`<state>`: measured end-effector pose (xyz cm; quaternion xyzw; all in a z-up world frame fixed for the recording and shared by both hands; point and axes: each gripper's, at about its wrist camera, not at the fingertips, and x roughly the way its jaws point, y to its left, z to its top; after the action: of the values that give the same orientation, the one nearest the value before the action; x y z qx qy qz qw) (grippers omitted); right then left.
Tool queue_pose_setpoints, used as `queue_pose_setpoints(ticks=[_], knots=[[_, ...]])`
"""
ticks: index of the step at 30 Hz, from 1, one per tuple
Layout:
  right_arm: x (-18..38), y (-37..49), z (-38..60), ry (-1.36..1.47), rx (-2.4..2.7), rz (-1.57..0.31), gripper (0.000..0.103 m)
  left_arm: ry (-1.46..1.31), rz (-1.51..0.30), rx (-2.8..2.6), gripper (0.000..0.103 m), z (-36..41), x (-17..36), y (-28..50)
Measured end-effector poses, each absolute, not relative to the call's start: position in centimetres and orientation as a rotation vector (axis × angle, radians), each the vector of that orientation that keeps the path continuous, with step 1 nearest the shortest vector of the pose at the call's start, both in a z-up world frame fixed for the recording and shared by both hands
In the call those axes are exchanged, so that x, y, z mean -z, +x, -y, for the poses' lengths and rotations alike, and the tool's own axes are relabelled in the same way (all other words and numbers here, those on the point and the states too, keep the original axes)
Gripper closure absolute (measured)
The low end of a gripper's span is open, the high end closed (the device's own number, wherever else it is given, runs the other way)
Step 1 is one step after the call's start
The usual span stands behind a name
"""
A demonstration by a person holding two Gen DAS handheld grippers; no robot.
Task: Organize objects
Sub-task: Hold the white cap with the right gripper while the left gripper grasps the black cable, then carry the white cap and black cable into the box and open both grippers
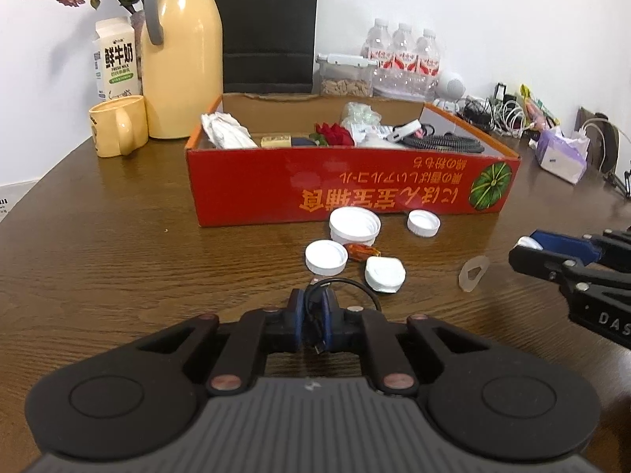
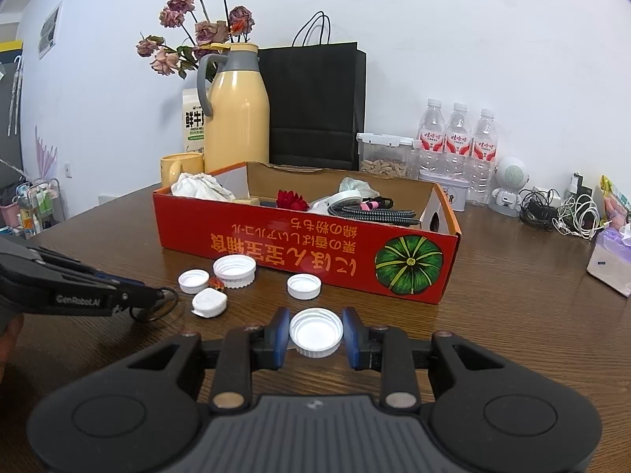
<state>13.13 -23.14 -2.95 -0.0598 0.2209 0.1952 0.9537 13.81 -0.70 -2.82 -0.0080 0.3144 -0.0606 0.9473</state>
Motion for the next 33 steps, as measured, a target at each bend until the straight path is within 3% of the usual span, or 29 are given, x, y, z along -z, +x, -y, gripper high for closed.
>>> queue_pose_setpoints(ticks=[8,16,25,33], knots=[[2.3,12.9,23.1,-0.118,-0.415,-0.425,0.076,-0.028,-0.549,0.127,0.093,0.5,0.2,13.1],[-1.9,14.6,22.3,-0.117,-0.432,-0.305,0.076,-0.031,-0.413,0.136,0.093,1.5,-4.0,14.6],[-5.3,20.9,20.3,-0.118,-0.402,-0.227,0.076,-0.089,-0.351,0.077,0.093,2.0,-6.7,20.4],[-4.6,27.8,20.2,-0.085,-0.324,-0.274,0.076,-0.107,-0.387,-0.008,0.093,2.2,-5.8,26.1]])
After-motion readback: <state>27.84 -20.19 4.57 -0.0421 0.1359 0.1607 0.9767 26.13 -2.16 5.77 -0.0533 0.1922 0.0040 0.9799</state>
